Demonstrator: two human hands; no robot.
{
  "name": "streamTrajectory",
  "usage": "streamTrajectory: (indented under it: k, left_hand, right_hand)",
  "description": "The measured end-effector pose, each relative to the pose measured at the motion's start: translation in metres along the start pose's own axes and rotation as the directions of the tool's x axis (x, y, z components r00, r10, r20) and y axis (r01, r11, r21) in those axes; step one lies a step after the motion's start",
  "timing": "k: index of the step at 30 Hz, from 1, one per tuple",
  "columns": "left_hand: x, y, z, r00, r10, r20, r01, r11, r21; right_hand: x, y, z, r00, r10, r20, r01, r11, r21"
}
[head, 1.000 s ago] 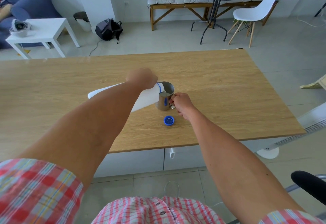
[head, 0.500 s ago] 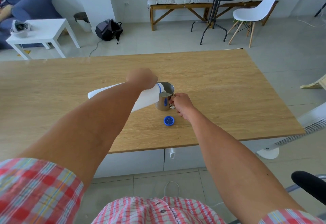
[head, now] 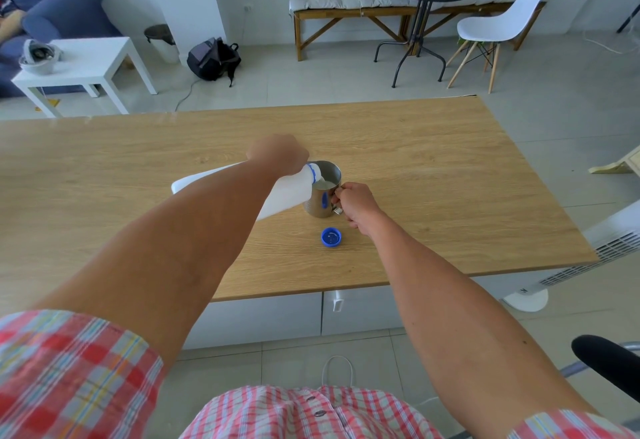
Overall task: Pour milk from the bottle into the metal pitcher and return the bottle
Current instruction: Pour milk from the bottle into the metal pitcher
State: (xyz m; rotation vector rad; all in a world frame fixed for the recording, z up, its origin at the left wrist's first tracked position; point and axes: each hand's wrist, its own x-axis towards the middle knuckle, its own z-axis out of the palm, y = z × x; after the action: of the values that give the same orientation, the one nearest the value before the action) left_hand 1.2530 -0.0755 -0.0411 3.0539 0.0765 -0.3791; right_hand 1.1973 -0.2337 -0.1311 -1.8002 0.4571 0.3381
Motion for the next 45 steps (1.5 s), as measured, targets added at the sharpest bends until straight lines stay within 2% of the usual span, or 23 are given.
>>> streamTrajectory:
  k: [45]
  left_hand:
    - [-0.0018,0.0028,-0.0009,1.0,0.013,-0.01,-0.012,1.0,0.01]
  right_hand:
    - [-0.0001,0.0008,-0.0013,1.0,-0.002,-0.001,0.002,1.0,-0.002]
